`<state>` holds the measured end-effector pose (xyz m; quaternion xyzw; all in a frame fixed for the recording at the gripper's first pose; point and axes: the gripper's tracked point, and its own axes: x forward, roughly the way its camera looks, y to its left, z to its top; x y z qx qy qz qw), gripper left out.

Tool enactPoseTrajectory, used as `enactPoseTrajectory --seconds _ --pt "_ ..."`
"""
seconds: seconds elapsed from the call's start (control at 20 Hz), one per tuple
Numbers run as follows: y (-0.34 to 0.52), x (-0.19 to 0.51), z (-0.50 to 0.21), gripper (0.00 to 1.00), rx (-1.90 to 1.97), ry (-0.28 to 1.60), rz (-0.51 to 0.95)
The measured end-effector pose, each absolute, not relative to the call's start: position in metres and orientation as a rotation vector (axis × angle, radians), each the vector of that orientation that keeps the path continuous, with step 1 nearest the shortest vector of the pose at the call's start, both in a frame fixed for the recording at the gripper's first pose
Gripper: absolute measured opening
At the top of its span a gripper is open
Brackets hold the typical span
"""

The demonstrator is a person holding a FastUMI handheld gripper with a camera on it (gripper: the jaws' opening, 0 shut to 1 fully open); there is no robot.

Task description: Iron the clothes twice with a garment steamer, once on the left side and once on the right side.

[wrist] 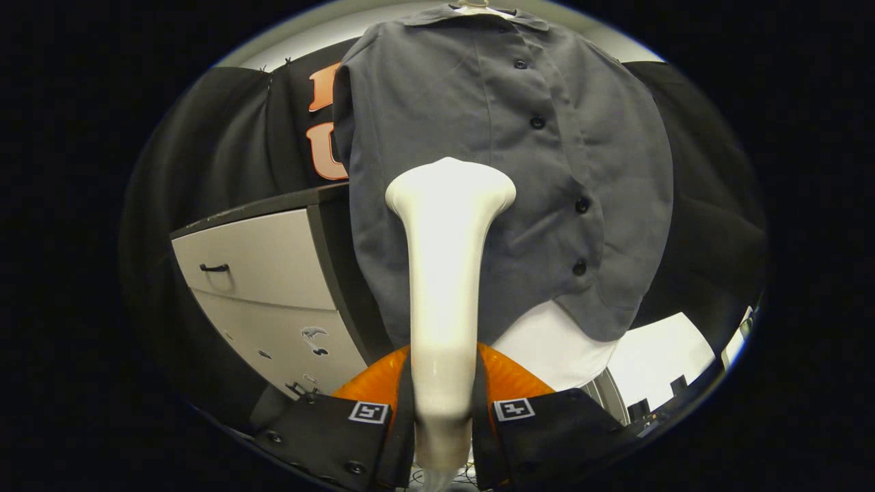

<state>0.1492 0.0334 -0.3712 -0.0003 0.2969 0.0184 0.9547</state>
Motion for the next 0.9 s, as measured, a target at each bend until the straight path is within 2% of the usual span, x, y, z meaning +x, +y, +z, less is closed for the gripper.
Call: enactPoseTrajectory --seconds 0.45,0.9 --pt "0.032 0.133 -0.4 0.42 -0.001 0.671 0.022" --pt "0.037 0.123 -0.351 0.42 0.025 0.556 0.024"
